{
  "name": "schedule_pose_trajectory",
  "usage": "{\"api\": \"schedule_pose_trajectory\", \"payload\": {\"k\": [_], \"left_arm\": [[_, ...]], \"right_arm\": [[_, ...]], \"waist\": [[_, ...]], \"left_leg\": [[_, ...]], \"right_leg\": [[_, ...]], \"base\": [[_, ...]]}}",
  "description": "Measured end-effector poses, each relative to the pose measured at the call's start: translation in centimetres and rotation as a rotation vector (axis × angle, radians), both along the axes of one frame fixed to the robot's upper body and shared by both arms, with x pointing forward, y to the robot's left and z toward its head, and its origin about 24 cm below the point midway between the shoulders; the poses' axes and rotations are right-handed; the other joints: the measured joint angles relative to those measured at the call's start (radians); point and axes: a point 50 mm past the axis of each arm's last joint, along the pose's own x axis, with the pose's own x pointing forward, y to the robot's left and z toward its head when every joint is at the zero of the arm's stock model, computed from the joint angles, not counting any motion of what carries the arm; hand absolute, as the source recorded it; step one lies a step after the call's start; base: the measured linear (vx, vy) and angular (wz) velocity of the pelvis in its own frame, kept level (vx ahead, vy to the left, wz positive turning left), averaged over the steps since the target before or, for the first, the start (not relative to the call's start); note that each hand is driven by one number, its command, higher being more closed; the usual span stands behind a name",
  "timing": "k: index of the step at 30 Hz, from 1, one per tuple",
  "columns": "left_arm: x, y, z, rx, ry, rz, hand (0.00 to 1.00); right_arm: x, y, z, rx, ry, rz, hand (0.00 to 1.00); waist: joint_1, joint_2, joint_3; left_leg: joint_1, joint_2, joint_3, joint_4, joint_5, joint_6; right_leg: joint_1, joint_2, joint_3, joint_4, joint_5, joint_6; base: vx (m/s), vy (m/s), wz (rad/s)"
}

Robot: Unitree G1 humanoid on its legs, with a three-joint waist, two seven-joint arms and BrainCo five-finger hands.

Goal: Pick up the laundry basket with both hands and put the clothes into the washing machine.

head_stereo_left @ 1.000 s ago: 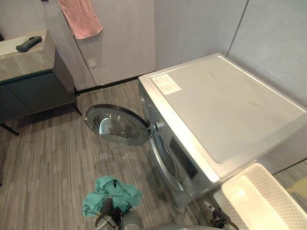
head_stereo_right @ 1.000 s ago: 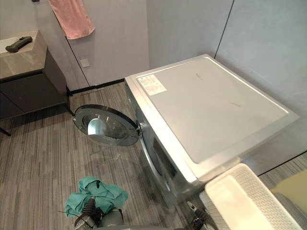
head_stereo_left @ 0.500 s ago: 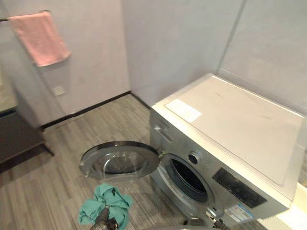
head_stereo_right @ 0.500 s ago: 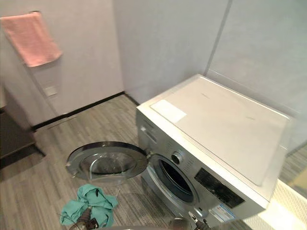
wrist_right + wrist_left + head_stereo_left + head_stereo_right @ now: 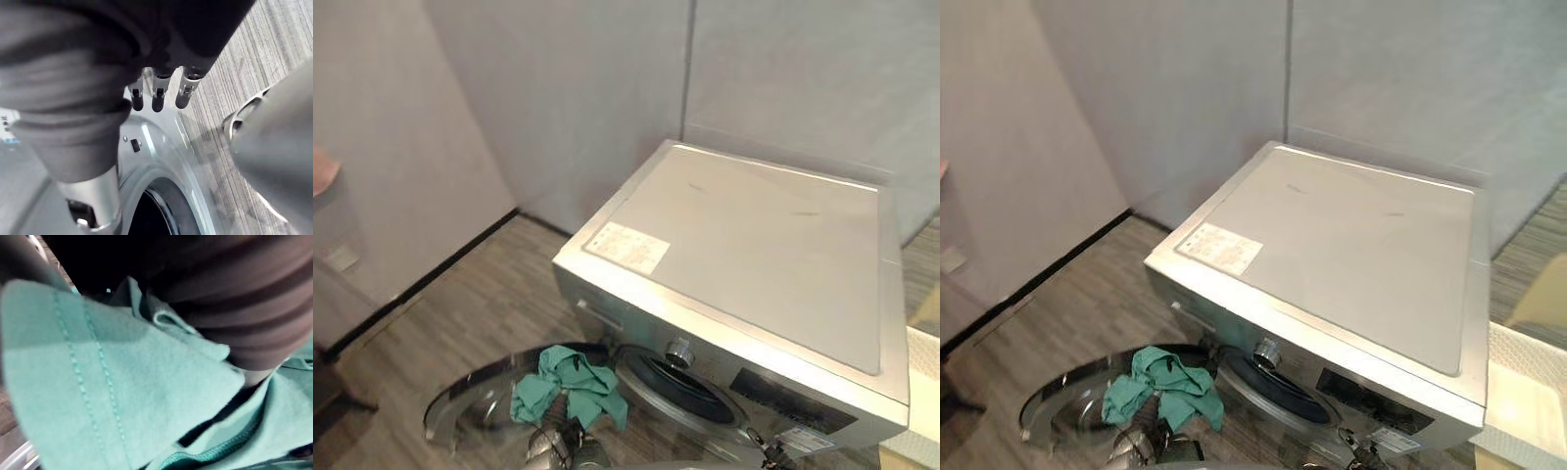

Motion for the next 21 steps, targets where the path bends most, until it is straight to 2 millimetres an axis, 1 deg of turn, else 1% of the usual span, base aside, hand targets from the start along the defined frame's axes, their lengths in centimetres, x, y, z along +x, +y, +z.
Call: {"api": "schedule_pose_trajectory", "payload": {"k": [1, 2, 3, 4, 5, 6, 7, 8, 9, 10, 11, 12, 13, 14, 15, 16, 17, 18, 19, 20, 21], "left_arm": [[-0.1, 0.3, 0.0, 0.009, 0.0, -0.005, 1.0], [-0.6, 0.6, -0.1, 0.017, 0.012, 0.002, 1.0], [-0.7, 0.9, 0.0, 0.025, 0.009, 0.005, 1.0], [-1.0, 0.9, -0.1, 0.03, 0.014, -0.001, 1.0], [-1.2, 0.8, -0.2, 0.03, 0.022, -0.013, 1.0], [-1.8, 0.4, -0.2, 0.028, 0.028, -0.054, 1.0], [-1.6, 0.4, -0.2, 0.036, 0.025, -0.092, 1.0], [-1.4, 0.3, 0.0, 0.045, 0.025, -0.176, 1.0], [-0.9, 0.2, 0.5, 0.058, -0.001, -0.28, 1.0], [-0.5, 0.0, 1.0, 0.079, -0.035, -0.342, 1.0], [-0.1, -0.2, 1.3, 0.087, -0.061, -0.361, 1.0], [0.9, -0.6, 2.0, 0.103, -0.106, -0.382, 1.0], [2.3, -1.2, 2.9, 0.117, -0.17, -0.389, 1.0], [3.7, -2.2, 3.9, 0.124, -0.235, -0.396, 1.0], [4.6, -2.8, 4.5, 0.124, -0.274, -0.408, 1.0], [6.4, -4.2, 5.9, 0.116, -0.361, -0.452, 1.0], [8.1, -5.8, 7.4, 0.11, -0.456, -0.502, 1.0], [8.7, -6.5, 8.2, 0.108, -0.5, -0.524, 1.0], [10.1, -8.3, 9.9, 0.098, -0.598, -0.58, 1.0], [10.4, -9.1, 10.4, 0.09, -0.626, -0.607, 1.0], [10.9, -10.7, 11.3, 0.072, -0.671, -0.665, 1.0]], "right_arm": [[0.6, 0.1, 0.1, -0.008, -0.005, 0.034, 0.0], [1.4, 0.4, 0.2, -0.011, -0.019, 0.069, 0.0], [1.9, 0.7, 0.3, -0.01, -0.029, 0.087, 0.0], [3.1, 1.2, 0.5, -0.005, -0.051, 0.11, 0.0], [3.2, 1.3, 0.4, -0.006, -0.044, 0.109, 0.0], [3.5, 1.2, 0.5, -0.019, -0.042, 0.138, 0.0], [3.8, 1.3, 0.6, -0.023, -0.05, 0.15, 0.0], [3.8, 1.4, 0.7, -0.031, -0.063, 0.192, 0.0], [5.0, 1.7, 1.1, -0.051, -0.105, 0.255, 0.0], [5.9, 2.1, 1.5, -0.059, -0.139, 0.291, 0.0], [6.4, 2.4, 1.7, -0.058, -0.155, 0.306, 0.0], [7.1, 2.7, 2.0, -0.06, -0.184, 0.322, 0.0], [8.1, 2.7, 2.5, -0.058, -0.225, 0.313, 0.0], [8.7, 2.4, 2.9, -0.068, -0.252, 0.309, 0.0], [9.1, 2.4, 3.1, -0.073, -0.266, 0.315, 0.0], [9.5, 2.3, 3.4, -0.083, -0.281, 0.314, 0.0], [9.9, 2.1, 3.6, -0.091, -0.289, 0.297, 0.0], [10.2, 2.1, 3.7, -0.092, -0.297, 0.292, 0.0], [10.6, 2.3, 4.0, -0.089, -0.317, 0.271, 0.0], [10.7, 2.2, 4.1, -0.087, -0.327, 0.258, 0.0], [10.9, 2.0, 4.3, -0.087, -0.344, 0.238, 0.0]], "waist": [[0.001, -0.004, 0.003], [0.004, -0.012, 0.007], [0.007, -0.017, 0.01], [0.014, -0.022, 0.014], [0.02, -0.012, 0.01], [0.031, 0.002, 0.013], [0.022, -0.001, 0.014], [0.008, -0.003, 0.025], [-0.002, -0.007, 0.063], [0.002, -0.003, 0.083], [0.003, -0.004, 0.088], [0.005, -0.007, 0.105], [0.002, -0.007, 0.133], [0.002, -0.011, 0.145], [0.0, -0.016, 0.157], [0.001, -0.025, 0.186], [0.004, -0.037, 0.207], [0.003, -0.043, 0.215], [0.002, -0.062, 0.229], [0.003, -0.065, 0.232], [0.003, -0.067, 0.237]], "left_leg": [[0.002, -0.018, -0.014, -0.074, -0.034, -0.009], [0.016, -0.042, -0.038, -0.172, -0.083, -0.023], [0.027, -0.064, -0.06, -0.241, -0.108, -0.032], [0.059, -0.132, -0.158, -0.438, -0.139, -0.065], [0.087, -0.164, -0.221, -0.56, -0.129, -0.08], [0.145, -0.2, -0.305, -0.704, -0.122, -0.111], [0.146, -0.21, -0.291, -0.706, -0.121, -0.106], [0.143, -0.218, -0.263, -0.706, -0.122, -0.101], [0.129, -0.229, -0.241, -0.675, -0.127, -0.086], [0.086, -0.231, -0.22, -0.629, -0.134, -0.074], [0.051, -0.232, -0.208, -0.599, -0.14, -0.066], [0.004, -0.234, -0.197, -0.559, -0.154, -0.057], [-0.06, -0.23, -0.192, -0.491, -0.175, -0.054], [-0.134, -0.22, -0.185, -0.423, -0.201, -0.058], [-0.162, -0.216, -0.181, -0.396, -0.209, -0.058], [-0.205, -0.207, -0.174, -0.357, -0.212, -0.056], [-0.248, -0.197, -0.171, -0.331, -0.211, -0.056], [-0.269, -0.187, -0.165, -0.322, -0.211, -0.056], [-0.323, -0.176, -0.157, -0.302, -0.211, -0.056], [-0.344, -0.17, -0.153, -0.295, -0.211, -0.056], [-0.381, -0.166, -0.15, -0.283, -0.211, -0.056]], "right_leg": [[0.002, -0.004, 0.044, -0.016, 0.01, 0.014], [0.007, -0.014, 0.097, -0.026, 0.02, 0.031], [0.008, -0.024, 0.128, -0.029, 0.023, 0.037], [0.002, -0.048, 0.185, -0.024, 0.034, 0.054], [-0.004, -0.052, 0.215, -0.018, 0.035, 0.065], [-0.025, -0.056, 0.293, -0.001, 0.02, 0.113], [-0.03, -0.065, 0.316, 0.002, 0.022, 0.116], [-0.043, -0.066, 0.335, 0.032, 0.025, 0.118], [-0.084, -0.082, 0.324, 0.096, 0.018, 0.131], [-0.143, -0.086, 0.335, 0.17, 0.001, 0.155], [-0.187, -0.088, 0.342, 0.214, -0.014, 0.167], [-0.243, -0.09, 0.357, 0.271, -0.039, 0.17], [-0.304, -0.089, 0.364, 0.332, -0.078, 0.178], [-0.383, -0.082, 0.378, 0.4, -0.116, 0.175], [-0.418, -0.078, 0.385, 0.438, -0.129, 0.175], [-0.468, -0.069, 0.397, 0.488, -0.146, 0.164], [-0.516, -0.055, 0.411, 0.518, -0.146, 0.163], [-0.541, -0.048, 0.416, 0.528, -0.146, 0.162], [-0.603, -0.043, 0.421, 0.555, -0.145, 0.163], [-0.626, -0.04, 0.423, 0.563, -0.145, 0.163], [-0.665, -0.036, 0.428, 0.578, -0.144, 0.164]], "base": [[0.23, 0.238, -0.9], [0.21, 0.252, -1.06], [0.2, 0.301, -1.21], [0.15, 0.28, -1.01], [0.19, 0.391, -1.43], [0.13, 0.31, -0.97], [0.15, 0.342, -0.7], [0.06, 0.21, -0.09], [-0.02, 0.203, -0.18], [-0.12, 0.108, -0.23], [-0.17, 0.085, -0.26], [-0.26, 0.051, -0.22], [-0.34, 0.03, -0.29], [-0.34, 0.014, -0.27], [-0.29, -0.016, -0.23], [-0.29, -0.02, -0.22], [-0.27, -0.017, -0.24], [-0.27, -0.007, -0.3], [-0.18, -0.004, -0.23], [-0.17, -0.01, -0.19], [-0.08, -0.01, -0.1]]}}
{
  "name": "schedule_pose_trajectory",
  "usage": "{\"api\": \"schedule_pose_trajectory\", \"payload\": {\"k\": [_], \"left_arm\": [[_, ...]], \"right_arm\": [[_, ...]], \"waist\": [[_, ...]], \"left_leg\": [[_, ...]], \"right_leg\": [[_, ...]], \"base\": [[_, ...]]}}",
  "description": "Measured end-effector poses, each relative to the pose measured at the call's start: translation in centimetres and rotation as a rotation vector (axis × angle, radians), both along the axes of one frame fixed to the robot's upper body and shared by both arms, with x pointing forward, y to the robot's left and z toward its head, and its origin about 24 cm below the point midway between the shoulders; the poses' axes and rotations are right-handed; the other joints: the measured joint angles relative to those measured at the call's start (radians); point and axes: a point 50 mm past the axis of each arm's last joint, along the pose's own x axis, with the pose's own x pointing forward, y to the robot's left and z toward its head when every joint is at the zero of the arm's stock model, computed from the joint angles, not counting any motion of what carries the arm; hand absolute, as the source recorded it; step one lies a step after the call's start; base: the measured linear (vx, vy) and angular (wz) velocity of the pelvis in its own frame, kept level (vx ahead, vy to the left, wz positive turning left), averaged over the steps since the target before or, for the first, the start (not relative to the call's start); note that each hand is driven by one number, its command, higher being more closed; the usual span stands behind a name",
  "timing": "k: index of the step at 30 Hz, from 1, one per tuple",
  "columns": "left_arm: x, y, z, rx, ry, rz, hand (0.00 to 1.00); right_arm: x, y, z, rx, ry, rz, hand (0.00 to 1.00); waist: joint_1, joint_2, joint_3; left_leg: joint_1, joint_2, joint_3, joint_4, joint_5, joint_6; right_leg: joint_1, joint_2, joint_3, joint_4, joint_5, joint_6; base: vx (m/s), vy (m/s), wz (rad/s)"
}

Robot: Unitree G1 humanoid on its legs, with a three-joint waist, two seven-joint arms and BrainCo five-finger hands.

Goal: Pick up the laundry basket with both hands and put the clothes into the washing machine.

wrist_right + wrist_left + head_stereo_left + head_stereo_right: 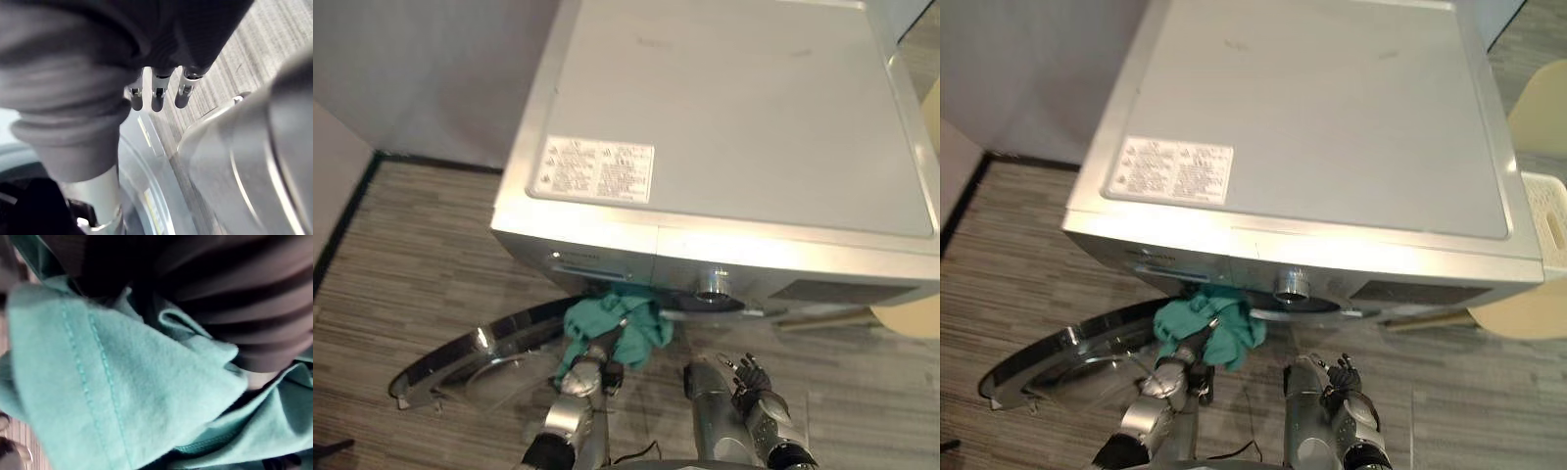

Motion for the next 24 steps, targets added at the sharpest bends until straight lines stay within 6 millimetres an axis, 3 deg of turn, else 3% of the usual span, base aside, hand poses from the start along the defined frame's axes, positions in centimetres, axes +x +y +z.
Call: {"api": "schedule_pose_trajectory", "payload": {"k": [5, 8, 10, 13, 15, 17, 20, 24], "left_arm": [[0.2, -4.9, 2.3, -0.01, -0.102, -0.222, 1.0], [0.5, -6.3, 3.2, -0.001, -0.145, -0.296, 1.0], [1.7, -7.4, 4.9, -0.003, -0.206, -0.321, 1.0], [5.3, -7.9, 8.4, 0.005, -0.306, -0.244, 1.0], [7.6, -7.2, 10.6, -0.012, -0.352, -0.143, 1.0], [10.8, -4.9, 13.7, -0.036, -0.401, 0.035, 1.0], [13.3, -2.2, 16.7, -0.069, -0.436, 0.2, 1.0], [16.6, 4.1, 22.6, -0.144, -0.505, 0.414, 1.0]], "right_arm": [[1.2, -0.8, 1.2, -0.032, -0.068, -0.034, 0.0], [1.9, -1.1, 1.7, -0.063, -0.092, -0.029, 0.0], [2.7, -1.4, 2.4, -0.075, -0.12, -0.041, 0.0], [4.6, -1.1, 4.1, -0.088, -0.213, -0.046, 0.0], [5.4, -0.8, 5.0, -0.091, -0.262, -0.042, 0.0], [6.8, -0.4, 6.5, -0.096, -0.333, -0.043, 0.0], [7.7, 0.0, 7.7, -0.097, -0.399, -0.038, 0.0], [8.1, 1.0, 7.8, -0.046, -0.4, -0.043, 0.0]], "waist": [[0.003, 0.01, 0.043], [0.01, 0.012, 0.072], [0.024, 0.013, 0.091], [0.021, 0.013, 0.136], [0.02, 0.012, 0.139], [0.017, 0.007, 0.172], [0.013, -0.008, 0.18], [-0.025, -0.058, 0.204]], "left_leg": [[-0.117, 0.017, -0.001, 0.044, 0.001, 0.0], [-0.165, 0.03, -0.002, 0.069, 0.005, 0.004], [-0.229, 0.048, -0.003, 0.107, 0.008, 0.0], [-0.309, 0.065, -0.007, 0.168, 0.007, 0.0], [-0.361, 0.072, -0.011, 0.202, 0.006, 0.001], [-0.4, 0.096, -0.009, 0.245, -0.012, -0.004], [-0.476, 0.125, -0.003, 0.294, -0.044, -0.009], [-0.591, 0.173, 0.004, 0.386, -0.072, -0.004]], "right_leg": [[-0.125, 0.017, 0.013, 0.049, 0.01, 0.002], [-0.177, 0.028, 0.013, 0.078, 0.011, 0.007], [-0.244, 0.044, 0.014, 0.114, 0.011, 0.008], [-0.323, 0.064, 0.011, 0.175, 0.01, 0.009], [-0.38, 0.075, 0.016, 0.211, 0.008, 0.012], [-0.423, 0.099, 0.02, 0.247, 0.005, 0.011], [-0.51, 0.13, 0.037, 0.294, -0.007, 0.022], [-0.633, 0.183, 0.07, 0.354, -0.01, 0.024]], "base": [[-0.01, -0.02, -0.09], [0.06, -0.042, -0.13], [0.09, -0.049, -0.15], [0.03, -0.032, -0.14], [-0.01, -0.023, -0.17], [-0.05, -0.022, -0.3], [-0.11, -0.015, -0.32], [-0.12, 0.004, -0.43]]}}
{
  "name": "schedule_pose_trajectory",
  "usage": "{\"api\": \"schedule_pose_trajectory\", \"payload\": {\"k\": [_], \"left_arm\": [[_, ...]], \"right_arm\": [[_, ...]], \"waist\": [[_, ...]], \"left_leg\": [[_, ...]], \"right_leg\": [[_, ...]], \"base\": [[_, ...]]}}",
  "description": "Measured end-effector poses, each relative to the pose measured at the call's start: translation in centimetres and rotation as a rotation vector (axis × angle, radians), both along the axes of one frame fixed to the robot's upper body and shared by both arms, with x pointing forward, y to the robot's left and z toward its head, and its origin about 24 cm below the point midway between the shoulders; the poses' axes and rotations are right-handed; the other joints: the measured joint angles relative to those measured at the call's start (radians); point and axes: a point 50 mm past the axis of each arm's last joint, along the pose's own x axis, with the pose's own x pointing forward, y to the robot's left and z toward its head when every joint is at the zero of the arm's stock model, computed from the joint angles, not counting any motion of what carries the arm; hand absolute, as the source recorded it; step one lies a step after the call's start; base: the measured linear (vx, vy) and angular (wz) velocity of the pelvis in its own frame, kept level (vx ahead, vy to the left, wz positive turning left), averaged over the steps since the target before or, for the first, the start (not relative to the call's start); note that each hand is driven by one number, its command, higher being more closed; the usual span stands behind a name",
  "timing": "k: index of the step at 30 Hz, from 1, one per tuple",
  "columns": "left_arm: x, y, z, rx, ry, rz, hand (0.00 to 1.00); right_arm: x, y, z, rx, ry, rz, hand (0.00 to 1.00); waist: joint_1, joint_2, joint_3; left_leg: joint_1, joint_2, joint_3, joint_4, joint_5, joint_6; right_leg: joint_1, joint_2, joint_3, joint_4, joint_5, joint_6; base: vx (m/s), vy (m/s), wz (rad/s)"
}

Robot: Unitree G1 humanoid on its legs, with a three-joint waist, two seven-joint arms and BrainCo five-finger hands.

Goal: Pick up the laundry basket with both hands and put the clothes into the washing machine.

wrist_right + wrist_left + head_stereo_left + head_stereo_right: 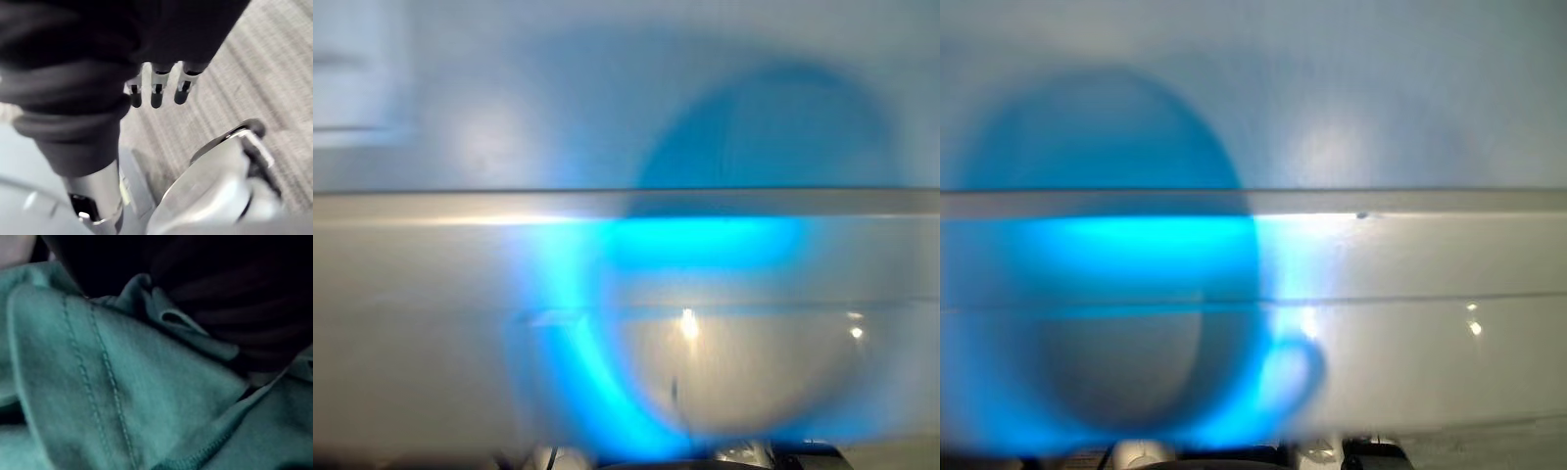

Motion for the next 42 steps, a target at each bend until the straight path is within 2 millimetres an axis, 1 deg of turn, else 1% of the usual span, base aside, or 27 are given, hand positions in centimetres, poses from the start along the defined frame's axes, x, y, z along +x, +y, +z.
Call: {"api": "schedule_pose_trajectory", "payload": {"k": [1, 2, 3, 4, 5, 7, 9, 11, 12, 15, 17, 21, 22, 25, 27, 29, 30, 31, 32, 33, 34, 36, 37, 39, 40, 41, 42], "left_arm": [[0.3, 0.5, 0.6, -0.015, 0.003, 0.01, 1.0], [0.5, 1.1, 2.1, -0.057, -0.035, 0.025, 1.0], [0.5, 0.9, 3.3, -0.098, -0.063, 0.013, 1.0], [0.4, 0.8, 3.7, -0.115, -0.078, 0.003, 1.0], [0.0, 0.5, 5.1, -0.14, -0.13, -0.013, 1.0], [-0.6, 0.2, 6.9, -0.155, -0.206, -0.025, 1.0], [-2.5, -1.3, 10.0, -0.164, -0.361, -0.047, 1.0], [-4.0, -2.3, 11.8, -0.138, -0.482, -0.028, 1.0], [-4.8, -2.6, 12.5, -0.116, -0.535, -0.005, 0.0], [-5.4, -2.9, 12.9, -0.011, -0.592, 0.087, 0.0], [-5.7, -3.3, 12.8, 0.198, -0.639, 0.221, 0.0], [-5.7, -4.2, 12.9, 0.413, -0.681, 0.263, 0.0], [-4.8, -4.5, 12.9, 0.512, -0.654, 0.275, 0.0], [-2.6, -4.5, 12.3, 0.585, -0.502, 0.252, 0.0], [-0.4, -2.6, 9.6, 0.578, -0.282, 0.258, 0.0], [1.0, -0.2, 6.9, 0.562, -0.089, 0.255, 0.0], [1.5, 1.3, 4.8, 0.497, 0.026, 0.238, 0.0], [1.6, 1.9, 3.8, 0.458, 0.076, 0.231, 0.0], [1.7, 2.7, 1.7, 0.385, 0.152, 0.197, 0.0], [1.5, 3.4, 0.0, 0.302, 0.202, 0.179, 0.0], [1.4, 3.8, -0.6, 0.27, 0.212, 0.175, 0.0], [0.7, 5.1, -4.0, 0.071, 0.27, 0.156, 0.0], [0.5, 5.1, -4.9, 0.034, 0.28, 0.147, 0.0], [-0.8, 4.7, -9.4, -0.183, 0.405, 0.122, 0.0], [-1.3, 4.6, -10.8, -0.217, 0.441, 0.121, 0.0], [-2.7, 4.3, -13.7, -0.276, 0.519, 0.12, 0.0], [-3.4, 4.3, -15.1, -0.298, 0.555, 0.123, 0.0]], "right_arm": [[0.0, 0.0, -0.1, 0.002, 0.008, -0.003, 0.0], [-0.2, -0.1, -0.3, 0.003, 0.015, -0.005, 0.0], [-0.3, -0.2, -0.3, 0.01, 0.013, -0.01, 0.0], [-0.3, -0.3, -0.3, 0.014, 0.011, -0.015, 0.0], [-0.3, -0.5, -0.3, 0.031, 0.006, -0.031, 0.0], [-0.4, -0.6, -0.4, 0.054, 0.001, -0.052, 0.0], [-0.6, -0.8, -0.4, 0.068, -0.004, -0.071, 0.0], [-0.7, -0.9, -0.2, 0.065, -0.017, -0.077, 0.0], [-0.7, -1.0, 0.0, 0.062, -0.034, -0.081, 0.0], [-0.8, -1.1, 0.3, 0.058, -0.054, -0.087, 0.0], [-1.0, -1.3, 0.4, 0.054, -0.064, -0.093, 0.0], [-1.1, -1.4, 0.5, 0.047, -0.076, -0.102, 0.0], [-1.3, -1.5, 0.2, 0.046, -0.064, -0.103, 0.0], [-1.4, -1.5, -0.1, 0.047, -0.048, -0.102, 0.0], [-1.7, -1.4, -0.8, 0.054, -0.014, -0.098, 0.0], [-2.0, -1.3, -1.4, 0.076, 0.01, -0.084, 0.0], [-2.2, -1.1, -1.8, 0.087, 0.034, -0.076, 0.0], [-2.3, -1.1, -2.0, 0.092, 0.043, -0.069, 0.0], [-2.5, -1.0, -2.4, 0.102, 0.065, -0.062, 0.0], [-2.6, -0.8, -2.6, 0.107, 0.081, -0.057, 0.0], [-2.7, -0.6, -2.8, 0.114, 0.092, -0.052, 0.0], [-3.3, -0.1, -3.8, 0.132, 0.141, -0.048, 0.0], [-3.6, 0.0, -4.1, 0.136, 0.16, -0.049, 0.0], [-4.5, 0.0, -4.9, 0.15, 0.207, -0.056, 0.0], [-4.7, 0.0, -5.1, 0.151, 0.215, -0.054, 0.0], [-5.1, 0.0, -5.4, 0.147, 0.229, -0.056, 0.0], [-5.4, 0.0, -5.6, 0.147, 0.241, -0.058, 0.0]], "waist": [[-0.005, 0.0, 0.0], [-0.009, -0.001, 0.0], [-0.01, -0.001, 0.0], [-0.011, -0.001, 0.0], [-0.018, -0.001, 0.0], [-0.028, -0.001, 0.0], [-0.039, -0.001, 0.0], [-0.041, -0.001, 0.0], [-0.042, -0.001, 0.0], [-0.048, -0.001, 0.001], [-0.048, -0.001, 0.001], [-0.043, -0.001, 0.001], [-0.039, -0.001, 0.001], [-0.037, -0.001, 0.002], [-0.041, -0.003, 0.002], [-0.043, -0.011, 0.008], [-0.046, -0.011, 0.008], [-0.047, -0.011, 0.008], [-0.051, -0.011, 0.008], [-0.055, -0.011, 0.008], [-0.057, -0.011, 0.008], [-0.072, -0.011, 0.008], [-0.071, -0.011, 0.008], [-0.075, -0.011, 0.006], [-0.074, -0.011, 0.005], [-0.067, -0.011, 0.005], [-0.063, -0.01, 0.0]], "left_leg": [[-0.002, 0.005, -0.003, 0.013, -0.003, 0.0], [-0.019, 0.017, -0.003, 0.026, -0.014, 0.002], [-0.031, 0.018, -0.003, 0.028, -0.016, -0.001], [-0.036, 0.019, -0.003, 0.029, -0.016, -0.001], [-0.05, 0.019, -0.003, 0.033, -0.016, -0.001], [-0.063, 0.016, -0.006, 0.038, -0.016, -0.001], [-0.076, 0.012, -0.006, 0.043, -0.015, 0.0], [-0.086, 0.01, -0.008, 0.048, -0.015, 0.001], [-0.091, 0.01, -0.011, 0.051, -0.015, 0.001], [-0.101, 0.007, -0.02, 0.06, -0.014, 0.0], [-0.108, -0.005, -0.032, 0.065, -0.013, -0.002], [-0.117, -0.015, -0.046, 0.069, -0.011, -0.006], [-0.117, -0.022, -0.05, 0.069, -0.01, -0.006], [-0.113, -0.024, -0.052, 0.069, -0.01, -0.006], [-0.098, -0.022, -0.051, 0.071, -0.001, 0.001], [-0.073, -0.018, -0.039, 0.072, 0.001, -0.003], [-0.054, -0.007, -0.028, 0.071, 0.0, -0.001], [-0.042, -0.003, -0.022, 0.069, -0.001, -0.001], [-0.009, -0.002, -0.009, 0.054, -0.001, -0.001], [0.028, 0.001, 0.008, 0.028, -0.001, -0.001], [0.051, 0.004, 0.015, 0.015, -0.001, -0.001], [0.161, 0.014, 0.04, -0.062, 0.005, -0.007], [0.191, 0.014, 0.046, -0.088, 0.009, -0.009], [0.325, 0.011, 0.078, -0.203, 0.039, -0.013], [0.362, 0.01, 0.085, -0.234, 0.047, -0.016], [0.447, 0.005, 0.105, -0.304, 0.064, -0.021], [0.492, -0.003, 0.113, -0.341, 0.074, -0.025]], "right_leg": [[0.0, 0.004, -0.002, 0.008, 0.0, 0.001], [-0.014, 0.013, 0.001, 0.013, 0.0, 0.002], [-0.028, 0.014, 0.007, 0.013, 0.003, 0.003], [-0.033, 0.015, 0.008, 0.013, 0.003, 0.003], [-0.046, 0.015, 0.012, 0.012, 0.005, 0.005], [-0.056, 0.014, 0.014, 0.012, 0.007, 0.004], [-0.066, 0.013, 0.018, 0.012, 0.019, -0.001], [-0.074, 0.013, 0.018, 0.013, 0.026, 0.002], [-0.078, 0.012, 0.017, 0.015, 0.028, 0.003], [-0.084, 0.012, 0.012, 0.022, 0.029, 0.003], [-0.09, 0.011, 0.005, 0.031, 0.029, 0.003], [-0.095, 0.009, -0.002, 0.04, 0.029, 0.003], [-0.095, 0.008, -0.004, 0.04, 0.029, 0.003], [-0.09, 0.003, -0.006, 0.04, 0.029, 0.004], [-0.077, 0.005, -0.005, 0.041, 0.031, 0.012], [-0.059, 0.013, 0.001, 0.041, 0.031, 0.013], [-0.044, 0.014, 0.004, 0.038, 0.031, 0.013], [-0.035, 0.015, 0.007, 0.036, 0.031, 0.013], [-0.013, 0.014, 0.015, 0.028, 0.031, 0.013], [0.016, 0.013, 0.026, 0.007, 0.032, 0.013], [0.036, 0.013, 0.029, -0.006, 0.034, 0.012], [0.137, 0.012, 0.032, -0.088, 0.052, 0.0], [0.165, 0.011, 0.033, -0.114, 0.058, -0.003], [0.29, -0.005, 0.035, -0.222, 0.083, -0.019], [0.322, -0.01, 0.036, -0.251, 0.091, -0.022], [0.395, -0.027, 0.032, -0.305, 0.103, -0.029], [0.432, -0.036, 0.031, -0.33, 0.107, -0.036]], "base": [[-0.1, 0.013, -0.31], [-0.1, 0.025, -0.16], [-0.09, 0.02, -0.14], [-0.12, 0.03, -0.07], [-0.09, 0.025, -0.06], [-0.1, 0.035, -0.05], [-0.07, 0.035, -0.02], [-0.06, 0.028, -0.03], [-0.05, 0.025, -0.02], [-0.04, 0.018, 0.02], [-0.03, 0.011, 0.07], [-0.02, 0.008, 0.04], [-0.01, 0.012, 0.04], [0.0, 0.006, 0.01], [0.01, 0.015, -0.03], [0.04, 0.023, -0.13], [0.05, 0.026, -0.14], [0.05, 0.027, -0.11], [0.06, 0.017, -0.08], [0.07, 0.014, -0.07], [0.09, 0.019, -0.11], [0.08, 0.021, -0.12], [0.12, 0.014, -0.06], [0.14, 0.014, 0.04], [0.19, 0.017, 0.09], [0.2, 0.004, 0.09], [0.24, -0.011, 0.18]]}}
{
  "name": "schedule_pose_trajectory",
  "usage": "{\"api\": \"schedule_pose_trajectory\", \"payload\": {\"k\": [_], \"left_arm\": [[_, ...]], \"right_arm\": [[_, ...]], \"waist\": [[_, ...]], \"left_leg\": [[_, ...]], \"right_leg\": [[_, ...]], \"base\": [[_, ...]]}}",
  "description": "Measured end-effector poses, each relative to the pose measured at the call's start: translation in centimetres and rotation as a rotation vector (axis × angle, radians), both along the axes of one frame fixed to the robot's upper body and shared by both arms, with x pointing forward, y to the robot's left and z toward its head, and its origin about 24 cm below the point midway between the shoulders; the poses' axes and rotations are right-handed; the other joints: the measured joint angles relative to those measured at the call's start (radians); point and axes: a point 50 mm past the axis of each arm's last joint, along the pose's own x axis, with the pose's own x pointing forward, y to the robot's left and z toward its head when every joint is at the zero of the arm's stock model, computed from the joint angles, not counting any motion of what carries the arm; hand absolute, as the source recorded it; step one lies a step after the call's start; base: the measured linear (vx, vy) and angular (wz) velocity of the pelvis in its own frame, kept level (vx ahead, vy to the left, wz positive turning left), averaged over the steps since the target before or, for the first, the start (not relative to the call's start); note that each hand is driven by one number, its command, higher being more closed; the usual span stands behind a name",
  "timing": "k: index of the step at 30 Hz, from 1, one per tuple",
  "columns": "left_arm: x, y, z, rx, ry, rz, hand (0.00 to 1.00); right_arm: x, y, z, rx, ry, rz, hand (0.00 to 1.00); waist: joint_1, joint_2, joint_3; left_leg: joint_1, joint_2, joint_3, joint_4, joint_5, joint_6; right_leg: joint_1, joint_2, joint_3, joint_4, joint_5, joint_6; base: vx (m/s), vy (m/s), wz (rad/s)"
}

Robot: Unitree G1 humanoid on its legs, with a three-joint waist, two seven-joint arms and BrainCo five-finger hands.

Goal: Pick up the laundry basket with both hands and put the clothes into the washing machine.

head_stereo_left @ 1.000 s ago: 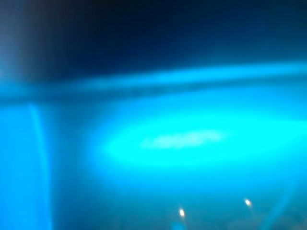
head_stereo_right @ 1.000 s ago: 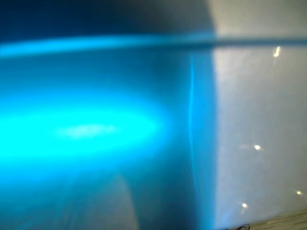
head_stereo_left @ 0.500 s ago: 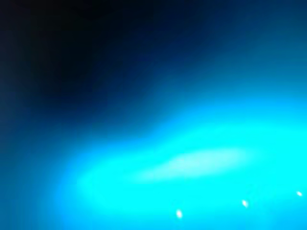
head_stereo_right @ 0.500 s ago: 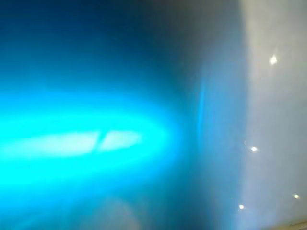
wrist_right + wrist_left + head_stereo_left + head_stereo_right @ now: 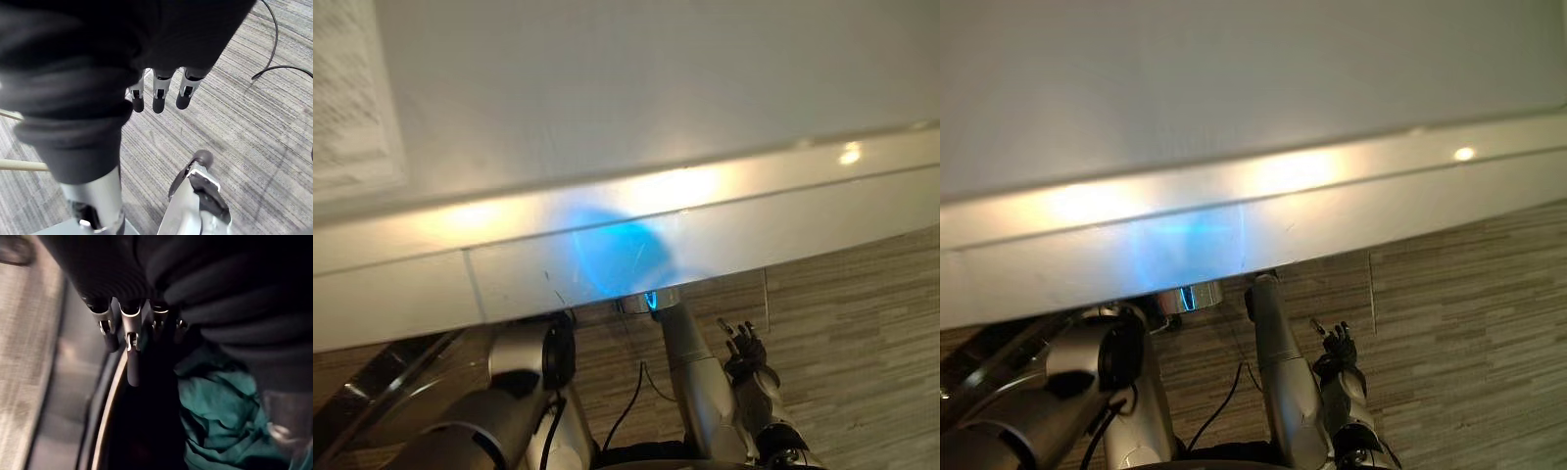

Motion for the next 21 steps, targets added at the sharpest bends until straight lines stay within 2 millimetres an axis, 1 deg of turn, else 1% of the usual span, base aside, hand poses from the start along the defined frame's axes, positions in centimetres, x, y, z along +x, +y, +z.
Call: {"api": "schedule_pose_trajectory", "payload": {"k": [1, 2, 3, 4, 5, 6, 8, 9, 10, 12, 13, 14, 15, 17, 18, 19, 20, 21], "left_arm": [[-2.2, 0.3, -3.5, -0.02, 0.093, 0.01, 0.0], [-4.5, 0.4, -6.4, -0.03, 0.178, 0.018, 0.0], [-5.4, 0.4, -7.4, -0.035, 0.209, 0.019, 0.0], [-7.2, 0.4, -9.3, -0.007, 0.266, 0.003, 0.0], [-9.3, 0.0, -11.2, 0.055, 0.326, -0.058, 0.0], [-10.9, -0.5, -12.4, 0.096, 0.362, -0.105, 0.0], [-14.3, -0.9, -14.6, 0.161, 0.435, -0.162, 0.0], [-16.4, -0.5, -16.0, 0.187, 0.498, -0.194, 0.0], [-17.6, -0.1, -16.6, 0.198, 0.526, -0.197, 0.0], [-21.8, 0.8, -18.5, 0.203, 0.627, -0.201, 0.0], [-22.7, 0.9, -18.9, 0.191, 0.654, -0.193, 0.0], [-24.0, 1.2, -19.3, 0.166, 0.683, -0.172, 0.0], [-24.5, 1.4, -19.5, 0.15, 0.7, -0.157, 0.0], [-24.8, 1.6, -19.7, 0.126, 0.704, -0.146, 0.0], [-24.8, 1.6, -19.6, 0.125, 0.698, -0.147, 0.0], [-24.7, 1.6, -19.6, 0.123, 0.694, -0.145, 0.0], [-24.4, 1.7, -19.5, 0.122, 0.682, -0.146, 0.0], [-24.1, 1.7, -19.4, 0.123, 0.672, -0.148, 0.0]], "right_arm": [[-1.1, 0.0, -0.8, 0.004, 0.044, -0.001, 0.0], [-1.7, 0.0, -1.2, -0.001, 0.071, 0.008, 0.0], [-1.8, 0.1, -1.3, -0.003, 0.074, 0.013, 0.0], [-1.9, 0.0, -1.3, -0.014, 0.079, 0.022, 0.0], [-2.5, 0.0, -1.6, -0.016, 0.091, 0.034, 0.0], [-3.0, 0.0, -1.9, -0.022, 0.104, 0.049, 0.0], [-3.8, 0.3, -2.6, -0.02, 0.139, 0.079, 0.0], [-4.2, 0.5, -2.9, -0.023, 0.161, 0.097, 0.0], [-4.6, 0.6, -3.1, -0.022, 0.174, 0.107, 0.0], [-6.7, 0.5, -4.3, -0.018, 0.243, 0.131, 0.0], [-7.1, 0.5, -4.5, -0.017, 0.259, 0.138, 0.0], [-7.8, 0.5, -4.9, -0.007, 0.297, 0.147, 0.0], [-8.4, 0.5, -5.3, -0.004, 0.331, 0.158, 0.0], [-8.9, 0.6, -5.6, -0.004, 0.359, 0.196, 0.0], [-8.8, 0.9, -5.8, -0.013, 0.377, 0.229, 0.0], [-8.7, 0.7, -5.8, -0.025, 0.385, 0.25, 0.0], [-8.7, 0.9, -5.9, -0.03, 0.4, 0.27, 0.0], [-8.9, 0.9, -5.9, -0.031, 0.407, 0.274, 0.0]], "waist": [[0.0, 0.011, -0.069], [0.002, 0.021, -0.127], [0.004, 0.025, -0.132], [0.012, 0.028, -0.142], [0.021, 0.035, -0.181], [0.03, 0.043, -0.204], [0.035, 0.057, -0.255], [0.041, 0.065, -0.278], [0.046, 0.07, -0.296], [0.062, 0.087, -0.365], [0.065, 0.091, -0.382], [0.074, 0.1, -0.415], [0.084, 0.104, -0.431], [0.088, 0.104, -0.438], [0.09, 0.1, -0.442], [0.088, 0.1, -0.442], [0.084, 0.099, -0.443], [0.085, 0.092, -0.445]], "left_leg": [[0.04, -0.008, 0.008, -0.065, 0.018, -0.007], [0.087, -0.022, 0.011, -0.129, 0.036, -0.015], [0.125, -0.023, 0.012, -0.157, 0.043, -0.019], [0.199, -0.029, 0.023, -0.216, 0.066, -0.022], [0.256, -0.043, 0.026, -0.28, 0.085, -0.027], [0.302, -0.057, 0.027, -0.333, 0.106, -0.03], [0.39, -0.078, 0.032, -0.439, 0.149, -0.03], [0.458, -0.091, 0.039, -0.513, 0.179, -0.038], [0.492, -0.094, 0.042, -0.551, 0.193, -0.039], [0.598, -0.118, 0.045, -0.687, 0.253, -0.043], [0.618, -0.123, 0.043, -0.717, 0.269, -0.043], [0.645, -0.129, 0.034, -0.768, 0.297, -0.043], [0.67, -0.133, 0.012, -0.799, 0.316, -0.045], [0.683, -0.135, -0.034, -0.791, 0.32, -0.045], [0.66, -0.136, -0.055, -0.741, 0.321, -0.044], [0.637, -0.135, -0.061, -0.704, 0.324, -0.042], [0.599, -0.135, -0.06, -0.663, 0.344, -0.029], [0.585, -0.134, -0.052, -0.642, 0.344, -0.029]], "right_leg": [[0.034, -0.014, -0.011, -0.05, 0.007, -0.01], [0.077, -0.025, -0.021, -0.1, 0.017, -0.018], [0.115, -0.03, -0.032, -0.125, 0.023, -0.021], [0.187, -0.043, -0.047, -0.171, 0.032, -0.028], [0.237, -0.06, -0.064, -0.211, 0.037, -0.035], [0.282, -0.074, -0.074, -0.246, 0.041, -0.038], [0.361, -0.1, -0.101, -0.313, 0.06, -0.043], [0.423, -0.114, -0.122, -0.361, 0.072, -0.042], [0.453, -0.12, -0.13, -0.386, 0.077, -0.043], [0.557, -0.143, -0.172, -0.478, 0.093, -0.049], [0.577, -0.147, -0.182, -0.496, 0.097, -0.048], [0.615, -0.154, -0.214, -0.533, 0.105, -0.048], [0.658, -0.156, -0.243, -0.568, 0.112, -0.053], [0.731, -0.159, -0.301, -0.616, 0.117, -0.058], [0.755, -0.16, -0.337, -0.62, 0.118, -0.061], [0.763, -0.16, -0.356, -0.621, 0.121, -0.065], [0.771, -0.165, -0.404, -0.633, 0.131, -0.081], [0.771, -0.174, -0.427, -0.641, 0.134, -0.086]], "base": [[0.23, -0.026, 0.25], [0.24, -0.023, 0.25], [0.27, -0.023, 0.26], [0.24, -0.032, 0.31], [0.29, -0.04, 0.42], [0.24, -0.037, 0.48], [0.24, -0.033, 0.44], [0.21, -0.023, 0.33], [0.18, -0.016, 0.32], [0.17, -0.008, 0.4], [0.14, -0.005, 0.59], [0.07, -0.009, 0.64], [0.05, -0.008, 0.69], [-0.01, -0.016, 0.82], [-0.05, -0.031, 0.91], [-0.11, -0.032, 0.94], [-0.13, -0.014, 0.76], [-0.19, 0.007, 0.75]]}}
